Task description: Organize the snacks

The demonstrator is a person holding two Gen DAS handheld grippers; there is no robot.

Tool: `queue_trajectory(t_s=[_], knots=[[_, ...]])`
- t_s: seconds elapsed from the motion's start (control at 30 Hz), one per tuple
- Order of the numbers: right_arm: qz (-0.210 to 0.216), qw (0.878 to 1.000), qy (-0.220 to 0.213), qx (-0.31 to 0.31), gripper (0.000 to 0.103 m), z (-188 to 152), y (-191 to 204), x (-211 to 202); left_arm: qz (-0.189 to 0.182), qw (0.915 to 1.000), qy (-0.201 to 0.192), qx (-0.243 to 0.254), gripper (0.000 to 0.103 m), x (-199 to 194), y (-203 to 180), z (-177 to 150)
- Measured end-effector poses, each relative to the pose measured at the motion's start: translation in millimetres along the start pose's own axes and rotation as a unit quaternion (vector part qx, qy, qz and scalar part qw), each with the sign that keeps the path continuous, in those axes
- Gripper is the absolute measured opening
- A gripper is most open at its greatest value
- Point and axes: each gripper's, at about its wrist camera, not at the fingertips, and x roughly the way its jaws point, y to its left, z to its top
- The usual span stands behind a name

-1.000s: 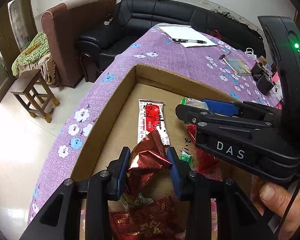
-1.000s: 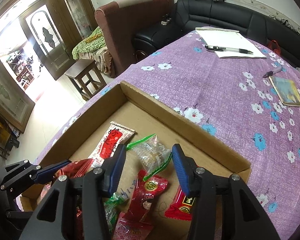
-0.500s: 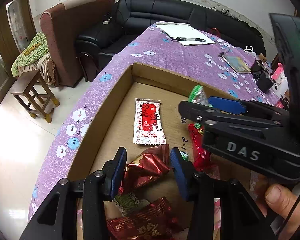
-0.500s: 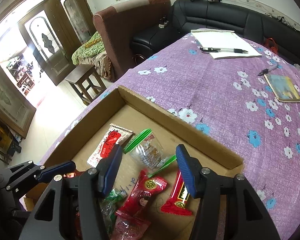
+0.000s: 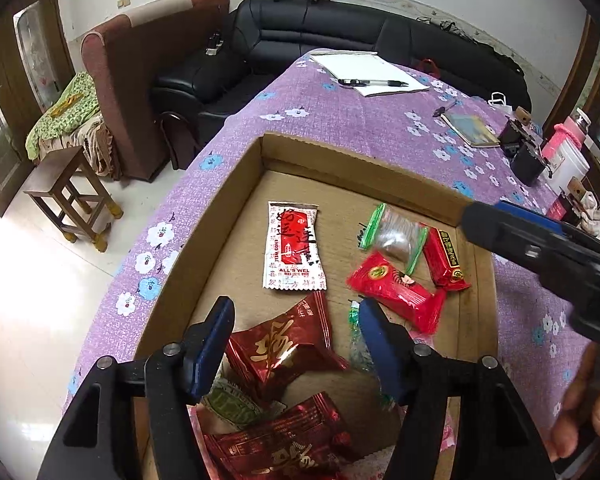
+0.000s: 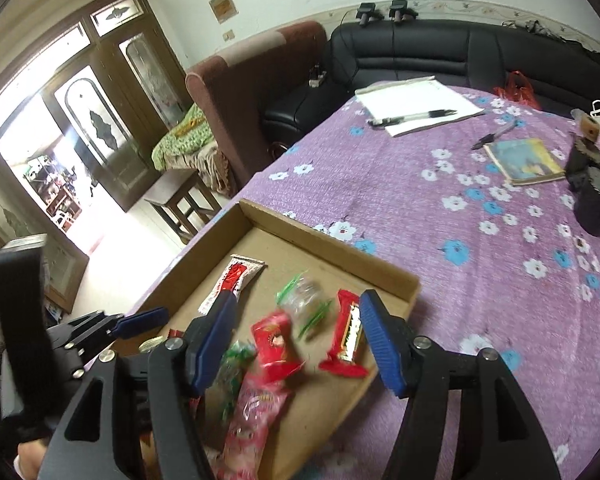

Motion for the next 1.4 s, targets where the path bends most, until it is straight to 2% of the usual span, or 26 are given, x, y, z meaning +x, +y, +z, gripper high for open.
queue_trajectory(t_s=[0.2, 0.37, 0.57, 0.7, 1.13, 1.4], knots=[[0.003, 1.0, -0.024, 0.01, 0.063, -9.2, -4.7, -32.7, 0.003, 1.0, -0.001, 0.001, 0.069, -3.8, -2.9, -4.2], [0.007, 0.999, -0.041, 0.018, 0.064, -19.3, -8.9, -55.4, 0.011, 0.9999, -0.013, -0.002, 0.082, -12.7, -4.2, -10.3], [0.007, 0.998, -0.051, 0.024, 0.064, -33.0, -11.9, -75.3, 0.025, 0.9993, -0.027, 0.005, 0.084, -26.2, -6.9, -19.5], [0.008, 0.998, -0.055, 0.031, 0.064, -43.7, -14.1, -84.6, 0.028, 0.9989, -0.037, 0.003, 0.09, -34.9, -6.6, -25.5], [0.012, 0.997, -0.064, 0.04, 0.064, -75.8, -12.0, -110.5, 0.026, 0.9986, -0.046, -0.003, 0.09, -51.7, -8.6, -44.2], [0.014, 0.996, -0.069, 0.047, 0.064, -92.5, -11.8, -123.9, 0.041, 0.9978, -0.052, -0.001, 0.091, -62.9, -10.2, -55.1]])
